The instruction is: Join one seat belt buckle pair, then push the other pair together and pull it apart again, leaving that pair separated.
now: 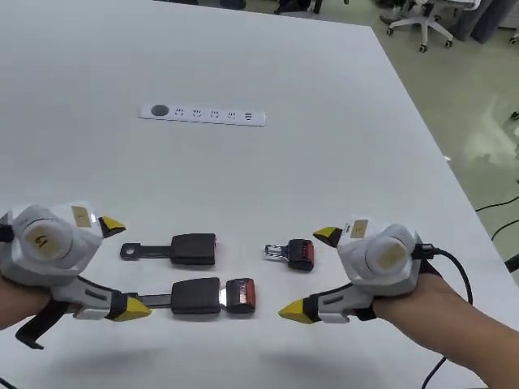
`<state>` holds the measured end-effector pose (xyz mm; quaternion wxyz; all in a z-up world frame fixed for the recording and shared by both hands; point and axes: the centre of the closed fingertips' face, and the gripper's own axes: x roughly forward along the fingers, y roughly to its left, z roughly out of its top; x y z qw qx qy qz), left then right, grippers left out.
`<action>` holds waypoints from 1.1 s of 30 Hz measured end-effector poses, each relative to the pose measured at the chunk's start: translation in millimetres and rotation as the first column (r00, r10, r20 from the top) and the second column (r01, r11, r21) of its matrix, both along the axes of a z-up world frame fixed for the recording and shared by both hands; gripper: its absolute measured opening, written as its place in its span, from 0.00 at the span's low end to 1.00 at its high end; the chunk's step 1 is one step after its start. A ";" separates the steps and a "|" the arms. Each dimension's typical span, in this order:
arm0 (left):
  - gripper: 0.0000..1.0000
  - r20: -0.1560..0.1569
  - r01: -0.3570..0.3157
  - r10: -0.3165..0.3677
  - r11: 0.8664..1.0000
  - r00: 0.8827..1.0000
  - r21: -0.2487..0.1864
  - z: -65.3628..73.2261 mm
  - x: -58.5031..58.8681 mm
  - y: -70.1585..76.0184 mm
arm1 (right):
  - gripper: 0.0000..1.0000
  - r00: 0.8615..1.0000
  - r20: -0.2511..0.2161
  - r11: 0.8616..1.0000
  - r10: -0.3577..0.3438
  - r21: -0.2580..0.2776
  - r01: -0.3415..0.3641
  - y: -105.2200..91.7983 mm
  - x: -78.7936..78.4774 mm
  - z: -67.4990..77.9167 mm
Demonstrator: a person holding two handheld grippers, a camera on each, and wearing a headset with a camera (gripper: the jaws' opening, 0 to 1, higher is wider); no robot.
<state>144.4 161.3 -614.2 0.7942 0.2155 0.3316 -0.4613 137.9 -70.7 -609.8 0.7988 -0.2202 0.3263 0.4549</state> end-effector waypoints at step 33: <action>1.00 -0.040 -0.188 0.185 0.976 0.982 -0.111 6.4 -53.4 35.0 | 1.00 0.972 -0.008 0.968 -0.234 0.091 0.233 -20.4 -29.3 10.7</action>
